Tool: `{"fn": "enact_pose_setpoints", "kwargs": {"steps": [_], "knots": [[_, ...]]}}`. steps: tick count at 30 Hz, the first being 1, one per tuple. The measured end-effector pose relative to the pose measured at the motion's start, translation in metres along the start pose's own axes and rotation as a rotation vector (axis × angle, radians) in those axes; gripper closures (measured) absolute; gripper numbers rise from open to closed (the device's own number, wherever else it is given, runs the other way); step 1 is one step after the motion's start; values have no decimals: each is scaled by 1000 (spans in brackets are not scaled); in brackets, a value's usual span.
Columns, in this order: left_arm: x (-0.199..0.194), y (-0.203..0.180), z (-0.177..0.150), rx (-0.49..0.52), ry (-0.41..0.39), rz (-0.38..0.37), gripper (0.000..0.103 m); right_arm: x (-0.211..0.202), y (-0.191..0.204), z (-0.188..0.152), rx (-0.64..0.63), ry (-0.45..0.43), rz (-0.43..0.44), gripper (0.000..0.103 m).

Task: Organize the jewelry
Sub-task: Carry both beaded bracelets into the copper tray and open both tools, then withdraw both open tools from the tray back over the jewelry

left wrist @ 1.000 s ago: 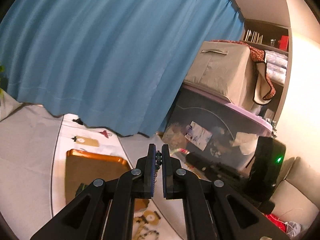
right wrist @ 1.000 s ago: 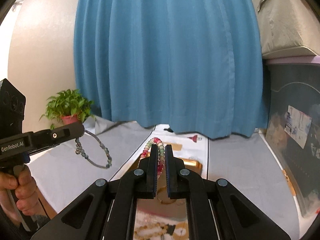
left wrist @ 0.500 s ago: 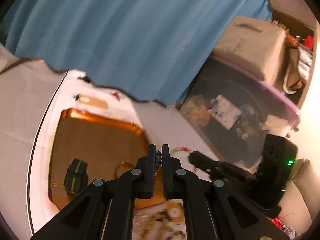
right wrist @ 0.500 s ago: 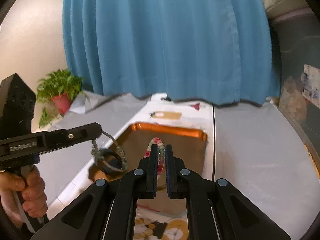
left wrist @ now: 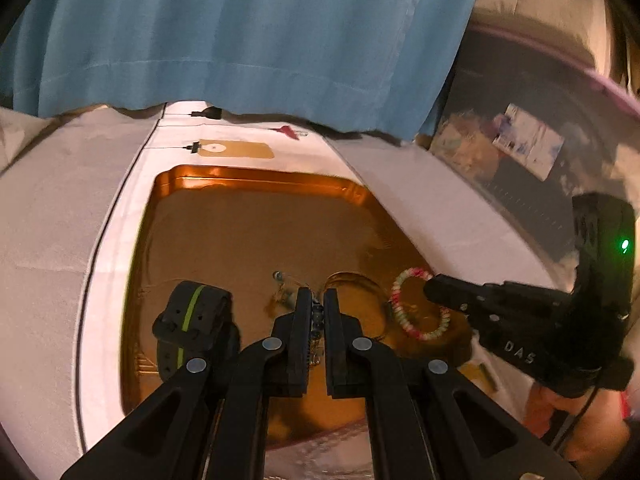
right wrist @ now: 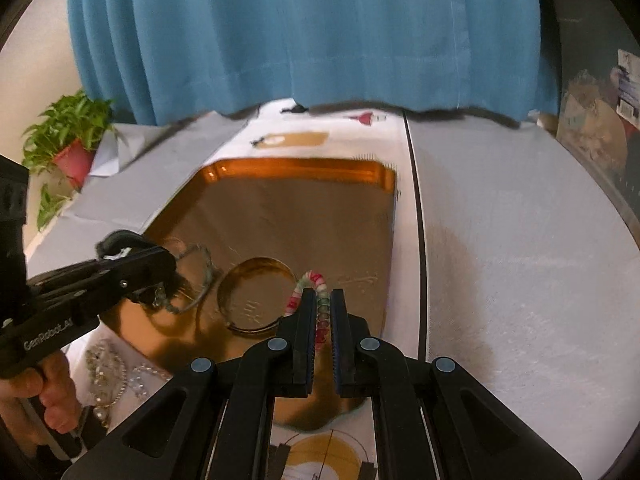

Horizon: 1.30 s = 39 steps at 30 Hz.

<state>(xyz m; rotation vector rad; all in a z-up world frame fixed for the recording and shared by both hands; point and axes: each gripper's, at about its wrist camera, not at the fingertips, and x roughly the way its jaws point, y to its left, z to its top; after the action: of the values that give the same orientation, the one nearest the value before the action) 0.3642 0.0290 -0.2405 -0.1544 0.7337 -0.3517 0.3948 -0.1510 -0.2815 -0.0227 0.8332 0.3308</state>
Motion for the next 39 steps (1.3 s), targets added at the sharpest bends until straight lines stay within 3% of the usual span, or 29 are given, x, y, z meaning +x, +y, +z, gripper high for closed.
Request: {"fn": "enact_pose_setpoints", "kwargs": {"steps": [2,7,12,21,26,37,39], "knots": [[5,0,-2,25,21,32,100,7,0,0,6,20,-1,96],[10,11,-1,-16,43,24,100,20,10,-3,-5,70,23,96],[13,16,-1,-53,59,31,100,17,23,-4,-48,56,13,94],[5,-16,-7,88,41,73,99,10,17,-9,-24,51,24,93],[1,-23,-7,107,29,73,98,3,18,-12,-42,42,19,93],[-12,-40,-14,136,26,105,86,-28,10,-18,-20,-5,32,91],[-26,-45,-16,127,12,107,74,-38,12,-21,-21,-27,34,83]]}}
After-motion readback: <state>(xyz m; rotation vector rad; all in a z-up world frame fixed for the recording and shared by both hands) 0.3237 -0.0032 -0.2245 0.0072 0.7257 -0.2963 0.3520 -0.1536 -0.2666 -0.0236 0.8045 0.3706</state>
